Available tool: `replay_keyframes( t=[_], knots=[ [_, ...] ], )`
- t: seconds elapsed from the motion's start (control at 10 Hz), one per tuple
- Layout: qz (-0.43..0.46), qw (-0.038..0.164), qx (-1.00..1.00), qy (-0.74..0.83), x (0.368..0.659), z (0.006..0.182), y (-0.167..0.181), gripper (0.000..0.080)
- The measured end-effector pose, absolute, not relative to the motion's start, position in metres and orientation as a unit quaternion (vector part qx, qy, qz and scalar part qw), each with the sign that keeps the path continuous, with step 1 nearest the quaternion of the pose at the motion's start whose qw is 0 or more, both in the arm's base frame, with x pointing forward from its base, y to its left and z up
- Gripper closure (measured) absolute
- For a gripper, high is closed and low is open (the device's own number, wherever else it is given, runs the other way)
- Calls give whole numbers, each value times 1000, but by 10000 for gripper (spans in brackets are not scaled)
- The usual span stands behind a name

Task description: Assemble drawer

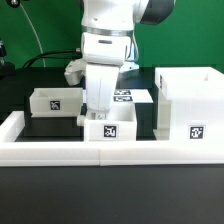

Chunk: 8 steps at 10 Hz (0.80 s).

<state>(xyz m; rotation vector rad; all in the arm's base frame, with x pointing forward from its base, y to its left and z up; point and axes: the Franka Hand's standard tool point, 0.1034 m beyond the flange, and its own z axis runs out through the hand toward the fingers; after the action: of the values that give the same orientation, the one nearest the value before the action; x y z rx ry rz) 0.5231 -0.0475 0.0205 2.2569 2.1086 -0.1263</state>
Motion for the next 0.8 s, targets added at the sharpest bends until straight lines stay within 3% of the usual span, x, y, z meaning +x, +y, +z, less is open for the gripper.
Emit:
replay_keyframes(
  t=[0.8],
  knots=[
    [-29, 31, 730, 682, 528, 19, -41, 755]
  ],
)
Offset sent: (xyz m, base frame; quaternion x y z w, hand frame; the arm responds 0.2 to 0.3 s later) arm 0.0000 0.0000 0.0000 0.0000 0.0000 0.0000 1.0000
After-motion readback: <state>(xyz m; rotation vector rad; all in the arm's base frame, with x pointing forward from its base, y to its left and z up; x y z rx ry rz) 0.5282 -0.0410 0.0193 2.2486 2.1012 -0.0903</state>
